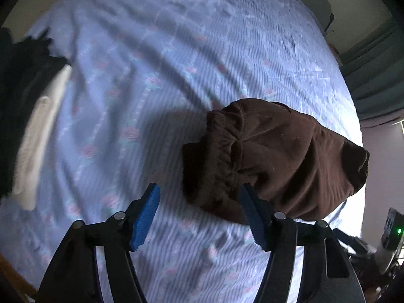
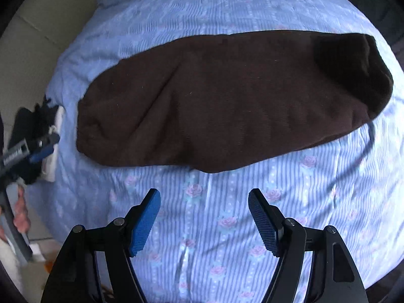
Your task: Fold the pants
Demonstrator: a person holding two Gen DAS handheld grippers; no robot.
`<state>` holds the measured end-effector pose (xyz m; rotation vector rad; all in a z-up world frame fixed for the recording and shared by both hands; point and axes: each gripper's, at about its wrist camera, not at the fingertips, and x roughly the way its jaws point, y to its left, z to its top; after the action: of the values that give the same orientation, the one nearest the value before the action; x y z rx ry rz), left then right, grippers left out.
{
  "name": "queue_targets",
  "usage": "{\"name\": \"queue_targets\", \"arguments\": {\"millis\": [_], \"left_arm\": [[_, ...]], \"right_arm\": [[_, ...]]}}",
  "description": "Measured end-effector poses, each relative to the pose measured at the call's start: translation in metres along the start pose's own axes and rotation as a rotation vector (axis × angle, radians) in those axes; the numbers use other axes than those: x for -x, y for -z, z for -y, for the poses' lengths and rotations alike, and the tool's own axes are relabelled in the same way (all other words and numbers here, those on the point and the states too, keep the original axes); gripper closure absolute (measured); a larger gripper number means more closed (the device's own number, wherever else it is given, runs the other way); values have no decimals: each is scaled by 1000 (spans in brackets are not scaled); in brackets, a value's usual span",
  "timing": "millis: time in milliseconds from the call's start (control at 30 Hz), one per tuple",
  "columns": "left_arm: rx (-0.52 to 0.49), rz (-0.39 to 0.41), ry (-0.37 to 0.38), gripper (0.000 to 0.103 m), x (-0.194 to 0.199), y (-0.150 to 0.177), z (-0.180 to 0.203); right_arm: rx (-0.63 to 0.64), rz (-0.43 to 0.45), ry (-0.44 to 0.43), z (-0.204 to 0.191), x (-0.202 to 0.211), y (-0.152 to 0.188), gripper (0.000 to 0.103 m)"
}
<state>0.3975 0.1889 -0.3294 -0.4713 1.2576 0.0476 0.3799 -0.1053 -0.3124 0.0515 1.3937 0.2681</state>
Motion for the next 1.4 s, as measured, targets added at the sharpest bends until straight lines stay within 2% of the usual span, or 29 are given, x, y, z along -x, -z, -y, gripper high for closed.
{"name": "queue_targets", "arguments": {"millis": [100, 300, 367, 400, 433, 500, 633, 733, 833, 933, 1000, 1033, 1067, 1133, 1167, 1200, 1267, 1333, 1400], "left_arm": [[-25, -21, 15, 40, -22, -15, 6], [-103, -15, -10, 41, -53, -48, 22], [-108, -44, 4, 41, -65, -53, 28], [-98, -56, 11, 52, -71, -54, 30], [-80, -65, 14, 53, -72, -54, 30], [-45, -53, 13, 67, -64, -52, 29], [-7, -40, 95, 78, -27, -36, 18], [-5, -56, 62, 81, -19, -27, 8], [-17, -76, 0, 81, -39, -30, 5], [-32, -105, -91, 76, -61, -37, 8], [-57, -108, -172, 65, -68, -44, 14], [-76, -107, -220, 53, -67, -45, 18], [-91, -95, -248, 47, -63, -45, 21], [-105, -47, -238, 42, -39, -40, 24], [-104, -33, -246, 31, -29, -35, 24], [-92, -4, -273, 26, -13, -26, 22], [-71, 23, -267, 22, 7, -7, 17], [-22, -19, -218, 20, 11, 14, 10], [62, -70, -124, 20, 1, 31, 1]], "right_arm": [[-7, -9, 21, -1, 1, -3, 30], [-13, -18, 76, -6, 3, -5, 30], [-13, -12, 86, -8, 2, -6, 30], [-20, -13, 85, -8, 0, -6, 30], [-29, -14, 79, -8, -1, -6, 30], [-42, -19, 75, -5, -4, -6, 30], [-42, -31, 71, 1, -4, -3, 30], [-41, -44, 54, 5, -5, -1, 30], [-32, -47, 56, 4, -6, -2, 30], [-17, -42, 68, 1, -8, -4, 30], [-6, -37, 80, 0, -9, -6, 30], [-3, -37, 83, 0, -9, -7, 30], [-4, -36, 81, 0, -9, -8, 30], [-2, -33, 59, 3, -7, -8, 30], [1, -28, 53, 4, -6, -8, 30], [6, -21, 52, 5, -4, -7, 30], [13, -7, 44, 11, -1, -5, 30], [19, -3, 37, 17, -1, -1, 31], [27, -8, 27, 22, -3, 3, 30]]}}
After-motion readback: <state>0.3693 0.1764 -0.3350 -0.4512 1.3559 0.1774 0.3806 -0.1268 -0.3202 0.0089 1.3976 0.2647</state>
